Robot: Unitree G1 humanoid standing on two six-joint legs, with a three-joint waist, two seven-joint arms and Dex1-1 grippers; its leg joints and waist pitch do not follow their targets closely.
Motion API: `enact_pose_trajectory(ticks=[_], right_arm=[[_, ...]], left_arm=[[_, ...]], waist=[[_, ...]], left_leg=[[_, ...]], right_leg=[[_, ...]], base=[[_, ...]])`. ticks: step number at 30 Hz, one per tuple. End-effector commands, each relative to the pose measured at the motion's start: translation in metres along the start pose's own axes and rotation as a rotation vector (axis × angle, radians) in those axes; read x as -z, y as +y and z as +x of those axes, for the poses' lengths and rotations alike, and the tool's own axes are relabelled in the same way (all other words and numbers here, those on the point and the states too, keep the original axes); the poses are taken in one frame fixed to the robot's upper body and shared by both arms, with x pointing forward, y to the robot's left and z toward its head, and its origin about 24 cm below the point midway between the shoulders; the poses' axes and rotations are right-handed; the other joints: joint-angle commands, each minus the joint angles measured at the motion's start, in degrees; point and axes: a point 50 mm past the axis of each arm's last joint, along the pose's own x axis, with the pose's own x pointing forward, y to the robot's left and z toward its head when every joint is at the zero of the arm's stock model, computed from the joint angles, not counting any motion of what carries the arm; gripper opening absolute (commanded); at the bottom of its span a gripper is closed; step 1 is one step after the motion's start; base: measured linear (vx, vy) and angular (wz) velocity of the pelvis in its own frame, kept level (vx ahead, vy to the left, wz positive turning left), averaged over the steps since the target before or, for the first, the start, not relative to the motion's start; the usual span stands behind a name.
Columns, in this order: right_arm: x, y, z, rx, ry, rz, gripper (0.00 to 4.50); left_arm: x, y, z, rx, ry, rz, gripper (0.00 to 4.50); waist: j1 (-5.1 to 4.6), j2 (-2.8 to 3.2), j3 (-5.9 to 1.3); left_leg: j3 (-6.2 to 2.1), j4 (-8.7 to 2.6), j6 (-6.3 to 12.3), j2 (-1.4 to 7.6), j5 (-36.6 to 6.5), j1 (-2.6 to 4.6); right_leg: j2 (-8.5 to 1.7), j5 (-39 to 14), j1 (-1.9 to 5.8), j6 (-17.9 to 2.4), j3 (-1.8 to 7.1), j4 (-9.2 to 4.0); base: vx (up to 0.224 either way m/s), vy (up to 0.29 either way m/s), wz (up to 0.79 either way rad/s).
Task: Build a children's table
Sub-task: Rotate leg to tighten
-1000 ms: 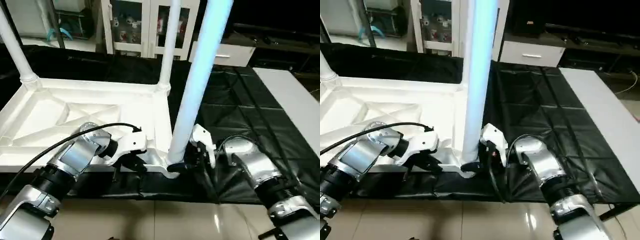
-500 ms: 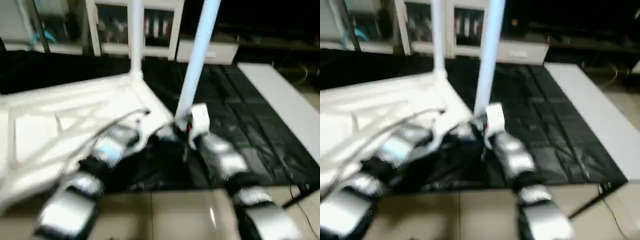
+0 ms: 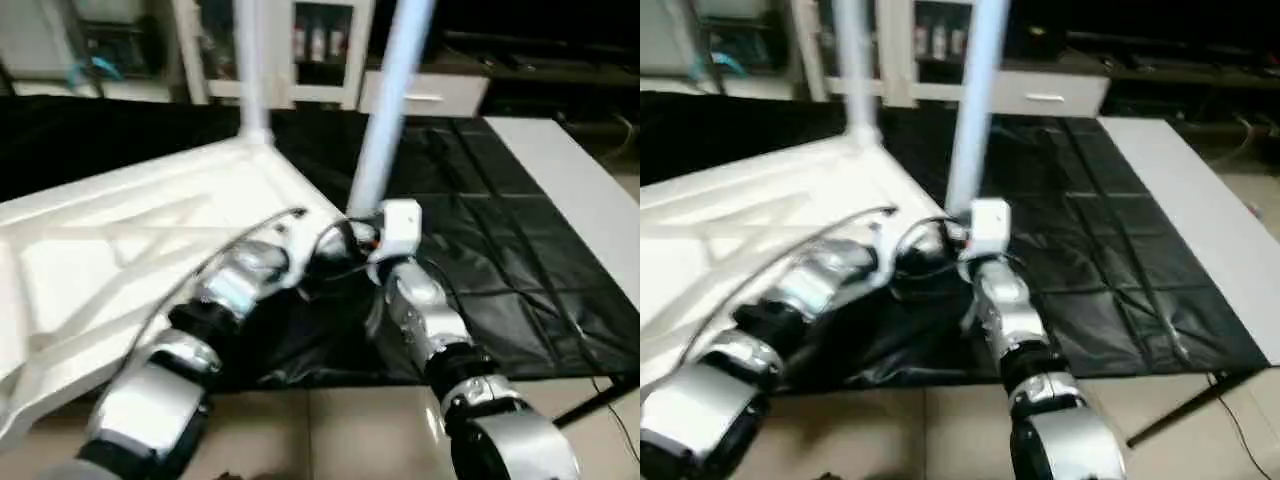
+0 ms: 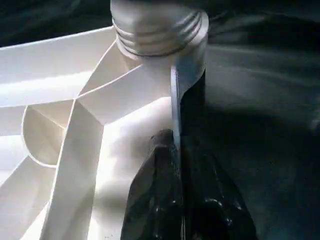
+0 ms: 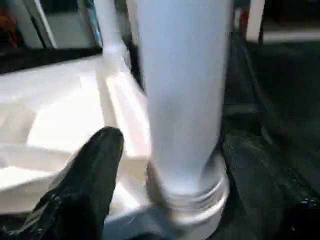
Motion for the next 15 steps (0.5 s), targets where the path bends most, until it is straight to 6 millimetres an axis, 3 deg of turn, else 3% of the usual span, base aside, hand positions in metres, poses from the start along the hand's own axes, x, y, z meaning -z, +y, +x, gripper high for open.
enact_pose_trajectory(ticks=[1, 2, 3, 5, 8, 10, 11, 12, 13, 14, 15], right_arm=[[-0.014, -0.02, -0.01, -0.109, -0.03, -0.049, 3.79], [-0.017, -0.026, -0.013, -0.165, -0.024, -0.068, 3.85], [-0.019, -0.032, -0.019, -0.234, -0.006, -0.133, 4.08], [-0.019, -0.042, -0.027, -0.325, 0.035, -0.244, 4.2], [-0.017, -0.045, -0.035, -0.428, 0.087, -0.298, 4.4], [-0.013, -0.047, -0.048, -0.607, 0.179, -0.338, 4.4], [-0.013, -0.047, -0.048, -0.607, 0.179, -0.338, 4.4], [-0.01, -0.049, -0.055, -0.684, 0.223, -0.333, 4.4], [-0.01, -0.049, -0.055, -0.684, 0.223, -0.333, 4.4], [-0.008, -0.048, -0.061, -0.775, 0.27, -0.297, 4.4], [-0.007, -0.047, -0.062, -0.811, 0.286, -0.281, 4.4]], left_arm=[[0.02, -0.005, -0.009, 0.13, 0.025, 0.024, 0.0], [0.023, -0.007, -0.013, 0.187, 0.027, 0.035, 0.0], [0.026, -0.01, -0.019, 0.273, 0.024, 0.083, 0.0], [0.035, -0.018, -0.029, 0.433, 0.025, 0.126, 0.0], [0.043, -0.024, -0.038, 0.55, 0.042, 0.15, 0.0], [0.054, -0.028, -0.048, 0.636, 0.098, 0.16, 0.0], [0.054, -0.028, -0.048, 0.636, 0.098, 0.16, 0.0], [0.055, -0.031, -0.052, 0.683, 0.109, 0.159, 0.0], [0.055, -0.031, -0.052, 0.683, 0.109, 0.159, 0.0], [0.054, -0.038, -0.055, 0.765, 0.115, 0.17, 0.0], [0.053, -0.04, -0.056, 0.792, 0.118, 0.176, 0.0]], waist=[[0.43, -0.09, -3.92], [0.67, -0.18, -4.1], [0.81, 0.03, -4.21], [0.86, 0.15, -4.15], [0.59, 0.67, -4.32], [0.44, 0.56, -4.11], [0.54, 0.57, -4.06], [0.51, 1.1, -3.9], [0.42, 0.82, -3.9], [0.36, 0.28, -3.6], [0.52, 0.43, -3.71]], left_leg=[[0.59, -3.53, 2.42, 0.67, -13.2, 0.31], [0.61, -3.39, 3.36, 0.77, -10.1, -0.09], [0.78, -3.01, 4.44, 0.61, -6.9, -0.08], [0.78, -2.65, 5.65, 0.53, -5.0, -0.35], [0.9, -2.57, 5.36, 0.76, -6.5, 0.31], [0.96, -2.5, 5.48, 0.81, -6.9, 0.46], [0.98, -2.53, 5.5, 0.9, -7.5, 0.63], [1.02, -2.66, 5.1, 0.9, -9.1, 0.77], [0.9, -2.78, 4.53, 1.04, -10.3, 0.6], [1.02, -3.0, 3.8, 1.06, -12.9, 0.71], [0.84, -3.07, 3.43, 1.11, -13.7, 0.9]], right_leg=[[-2.54, -14.6, 2.86, -10.3, 1.98, -3.47], [-2.58, -10.4, 3.29, -11.3, 2.05, -2.73], [-2.37, -5.5, 3.22, -12.6, 2.05, -2.16], [-2.32, -1.2, 3.36, -14.1, 2.09, -1.55], [-2.18, 0.5, 3.18, -15.9, 2.13, -1.13], [-1.81, 2.1, 3.29, -16.9, 2.06, -1.0], [-1.93, 1.8, 3.21, -17.0, 2.1, -1.07], [-2.05, 0.2, 2.98, -17.2, 2.23, -1.19], [-2.19, -1.9, 3.33, -16.9, 2.15, -1.36], [-2.25, -5.8, 3.11, -16.2, 2.2, -1.85], [-2.34, -7.5, 3.31, -16.1, 2.16, -1.8]], base=[[0.061, -0.023, 0.03], [0.066, -0.01, 0.01], [0.0, 0.0, 0.0], [0.057, 0.001, -0.02], [0.024, 0.001, 0.0], [0.0, 0.0, 0.0], [0.0, 0.0, 0.0], [0.0, 0.0, 0.0], [0.0, 0.0, 0.0], [0.0, 0.0, 0.0], [0.0, 0.0, 0.0]])
